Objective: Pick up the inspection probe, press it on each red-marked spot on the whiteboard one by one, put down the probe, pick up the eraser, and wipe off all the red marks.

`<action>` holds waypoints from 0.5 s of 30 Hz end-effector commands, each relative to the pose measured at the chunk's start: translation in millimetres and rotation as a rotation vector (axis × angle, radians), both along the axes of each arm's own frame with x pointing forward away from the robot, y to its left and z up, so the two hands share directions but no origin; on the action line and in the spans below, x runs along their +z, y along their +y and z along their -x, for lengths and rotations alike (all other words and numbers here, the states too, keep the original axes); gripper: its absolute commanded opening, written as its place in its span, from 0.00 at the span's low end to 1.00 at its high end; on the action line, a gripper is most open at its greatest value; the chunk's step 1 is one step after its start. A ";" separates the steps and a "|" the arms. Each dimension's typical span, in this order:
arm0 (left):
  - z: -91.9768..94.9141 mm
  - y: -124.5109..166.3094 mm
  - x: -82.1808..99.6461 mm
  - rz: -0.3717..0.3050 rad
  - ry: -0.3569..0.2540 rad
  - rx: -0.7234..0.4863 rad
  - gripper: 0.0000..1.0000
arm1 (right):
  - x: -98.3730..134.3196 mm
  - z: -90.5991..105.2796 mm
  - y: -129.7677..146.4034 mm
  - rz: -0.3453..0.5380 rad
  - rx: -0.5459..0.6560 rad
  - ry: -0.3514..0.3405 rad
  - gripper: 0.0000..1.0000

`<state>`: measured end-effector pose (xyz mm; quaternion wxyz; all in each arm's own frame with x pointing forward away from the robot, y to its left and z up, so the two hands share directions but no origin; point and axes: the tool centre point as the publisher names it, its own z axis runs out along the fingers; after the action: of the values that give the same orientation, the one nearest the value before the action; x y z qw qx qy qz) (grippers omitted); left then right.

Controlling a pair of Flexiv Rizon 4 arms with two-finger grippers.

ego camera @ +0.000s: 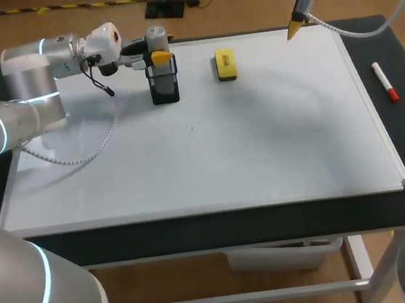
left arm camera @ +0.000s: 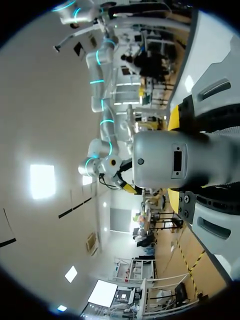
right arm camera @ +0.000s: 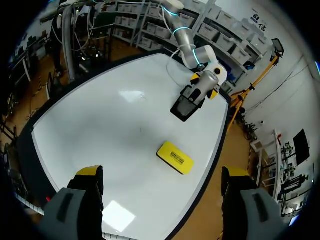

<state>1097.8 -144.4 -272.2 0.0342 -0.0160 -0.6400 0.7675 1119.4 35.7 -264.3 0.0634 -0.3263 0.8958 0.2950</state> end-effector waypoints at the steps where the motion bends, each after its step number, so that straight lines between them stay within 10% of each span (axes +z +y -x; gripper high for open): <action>1: -4.0 0.2 -0.6 -0.004 -0.001 -0.005 0.00 | 1.0 -0.4 -0.4 0.006 0.003 0.000 1.00; 3: -4.0 0.1 -0.5 -0.005 0.001 -0.002 0.00 | 1.0 -0.4 -0.4 0.006 0.003 0.000 1.00; 5: -3.9 0.0 -0.4 -0.006 0.003 -0.001 0.57 | 1.0 -0.4 -0.4 0.006 0.003 0.000 1.00; 7: -3.9 0.1 -0.4 -0.008 0.004 0.001 0.52 | 1.0 -0.4 -0.4 0.006 0.003 0.000 1.00; 10: -3.0 0.5 0.8 -0.008 0.003 0.004 1.00 | 1.0 -0.4 -0.4 0.006 0.003 0.000 1.00; 15: -3.5 3.7 4.7 -0.035 -0.024 0.019 1.00 | 1.0 -0.4 -0.4 0.006 0.003 0.000 1.00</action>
<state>1104.4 -142.5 -272.5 0.0268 -0.0165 -0.6436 0.7647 1119.4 35.7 -264.4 0.0634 -0.3263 0.8958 0.2949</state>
